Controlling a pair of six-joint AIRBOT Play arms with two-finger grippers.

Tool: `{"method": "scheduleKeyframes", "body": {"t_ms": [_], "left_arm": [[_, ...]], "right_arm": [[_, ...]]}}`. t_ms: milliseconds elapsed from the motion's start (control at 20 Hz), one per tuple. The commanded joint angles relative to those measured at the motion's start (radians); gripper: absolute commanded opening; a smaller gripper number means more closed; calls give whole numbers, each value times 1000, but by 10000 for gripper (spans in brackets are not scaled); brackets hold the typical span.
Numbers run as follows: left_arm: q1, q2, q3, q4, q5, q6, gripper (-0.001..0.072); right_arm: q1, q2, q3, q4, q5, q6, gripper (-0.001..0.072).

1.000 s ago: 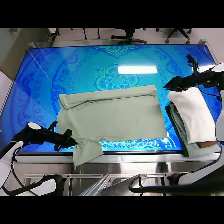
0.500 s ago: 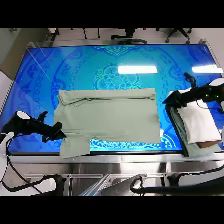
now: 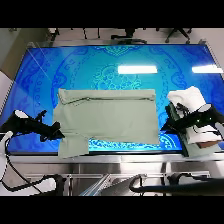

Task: Fold the shirts.

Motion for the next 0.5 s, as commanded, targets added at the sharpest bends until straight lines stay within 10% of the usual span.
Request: {"method": "scheduleKeyframes", "body": {"t_ms": [0, 200, 250, 300, 450], "left_arm": [[1, -1, 1, 2, -14, 6, 16], [1, 0, 2, -6, -16, 35, 17], [1, 0, 2, -6, -25, 56, 16], [1, 5, 2, -5, -40, 64, 17], [2, 81, 2, 11, -65, 80, 16]], "right_arm": [[46, 2, -116, 85, -77, -50, 367], [158, 2, -138, 169, -114, -79, 324], [172, 4, -135, 202, -98, -111, 69], [174, 11, -128, 215, -77, -121, 17], [125, 88, -100, 161, -31, -96, 16]]}}
